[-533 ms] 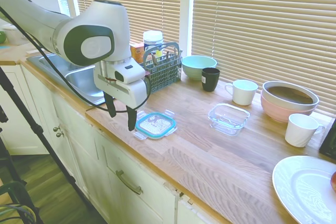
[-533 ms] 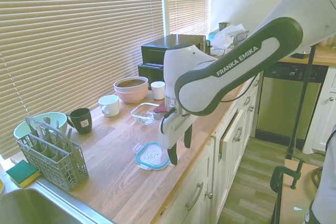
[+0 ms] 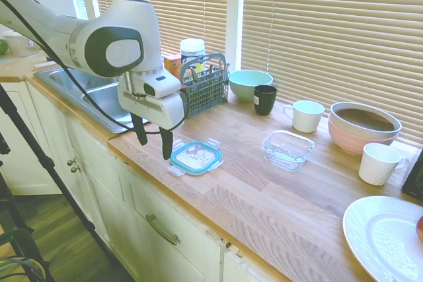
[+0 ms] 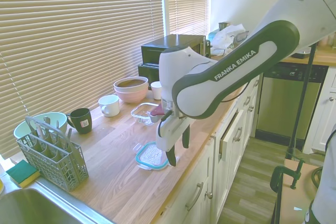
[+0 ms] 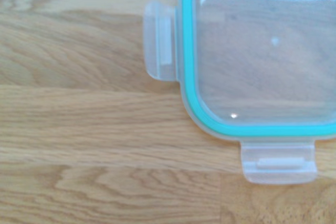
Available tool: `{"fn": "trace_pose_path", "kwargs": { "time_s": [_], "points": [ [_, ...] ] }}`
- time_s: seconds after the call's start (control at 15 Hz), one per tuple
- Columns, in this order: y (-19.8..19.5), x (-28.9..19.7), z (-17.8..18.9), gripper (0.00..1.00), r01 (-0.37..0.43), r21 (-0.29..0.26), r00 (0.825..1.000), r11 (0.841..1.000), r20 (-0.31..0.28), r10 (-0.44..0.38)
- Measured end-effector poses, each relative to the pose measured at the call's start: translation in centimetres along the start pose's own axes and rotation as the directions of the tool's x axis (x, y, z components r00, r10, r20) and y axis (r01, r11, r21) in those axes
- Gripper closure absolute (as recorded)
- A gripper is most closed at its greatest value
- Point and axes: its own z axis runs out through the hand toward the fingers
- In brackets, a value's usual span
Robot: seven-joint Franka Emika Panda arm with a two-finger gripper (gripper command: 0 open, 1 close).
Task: Cover the lid of the food container
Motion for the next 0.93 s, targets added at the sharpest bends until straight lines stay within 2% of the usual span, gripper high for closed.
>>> {"fn": "trace_pose_path", "kwargs": {
  "time_s": [0.47, 0.93],
  "points": [
    [-6.4, 0.8, 0.4, 0.0, -0.029, -0.096, 0.997, 0.995, -0.069, 0.022],
    [-11.4, 0.9, 1.7, 0.0, -0.047, -0.192, 0.989, 0.98, -0.145, 0.019]
  ]
}}
